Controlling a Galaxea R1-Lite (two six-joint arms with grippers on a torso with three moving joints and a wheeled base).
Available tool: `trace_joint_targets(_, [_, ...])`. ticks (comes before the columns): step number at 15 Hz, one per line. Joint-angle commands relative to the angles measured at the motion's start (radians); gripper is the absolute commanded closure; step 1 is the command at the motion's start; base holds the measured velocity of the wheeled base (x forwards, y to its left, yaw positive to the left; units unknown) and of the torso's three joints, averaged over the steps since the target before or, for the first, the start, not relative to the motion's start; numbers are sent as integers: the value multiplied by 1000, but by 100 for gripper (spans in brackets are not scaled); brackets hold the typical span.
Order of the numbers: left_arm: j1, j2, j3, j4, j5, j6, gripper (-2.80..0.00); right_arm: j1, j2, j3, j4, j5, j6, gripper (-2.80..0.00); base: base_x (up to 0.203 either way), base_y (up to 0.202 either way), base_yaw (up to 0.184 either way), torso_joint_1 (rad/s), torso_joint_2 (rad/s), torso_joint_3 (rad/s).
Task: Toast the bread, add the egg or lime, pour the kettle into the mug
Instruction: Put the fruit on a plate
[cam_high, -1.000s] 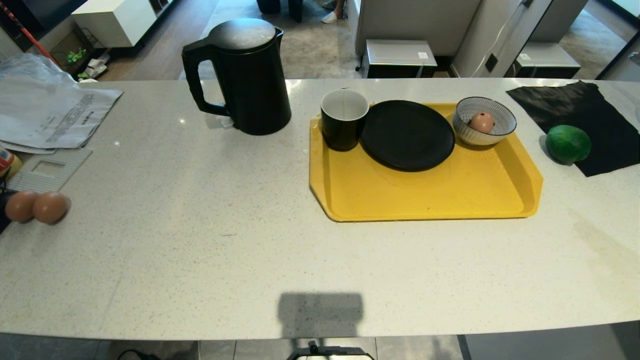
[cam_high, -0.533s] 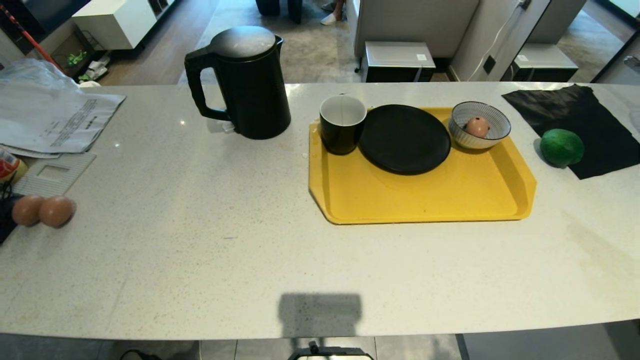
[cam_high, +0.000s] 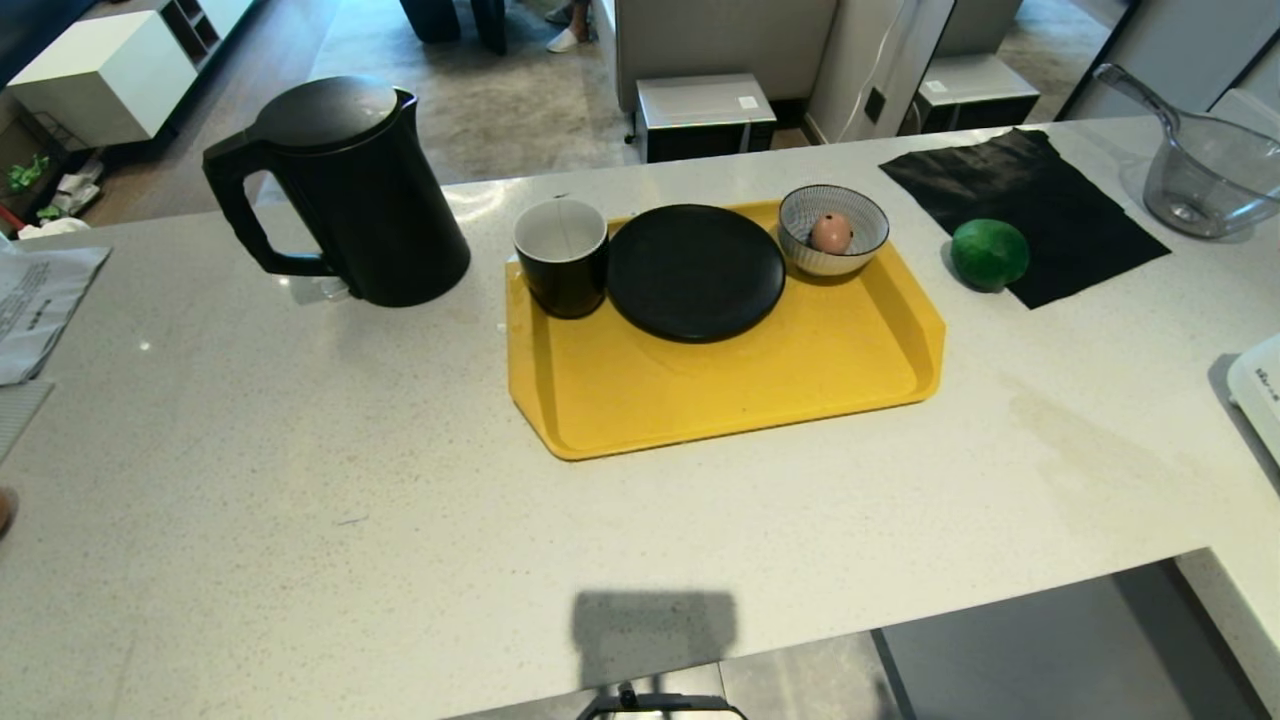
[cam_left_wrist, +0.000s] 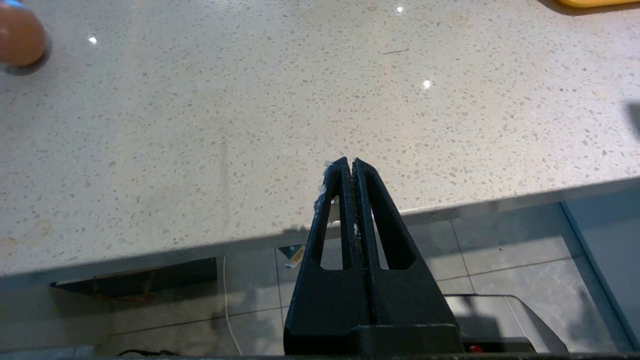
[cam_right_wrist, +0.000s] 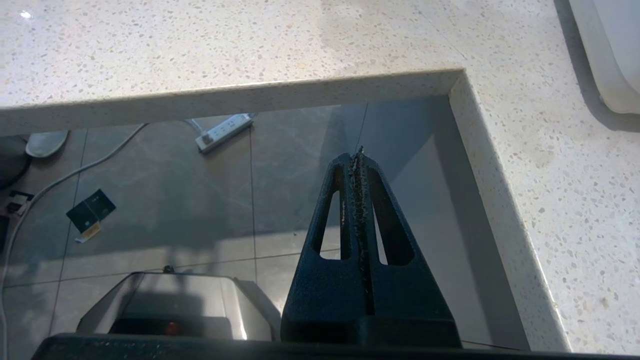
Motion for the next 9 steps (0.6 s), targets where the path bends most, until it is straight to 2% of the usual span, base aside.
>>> trace_joint_targets(1, [0,-1,17,-1,0,-1,0,0,2,0,-1,0,0,0,0,0,0,0,0,0])
trace_joint_targets(9, [0,-1,17,-1,0,-1,0,0,2,0,-2,0,-1,0,0,0,0,0,0,0])
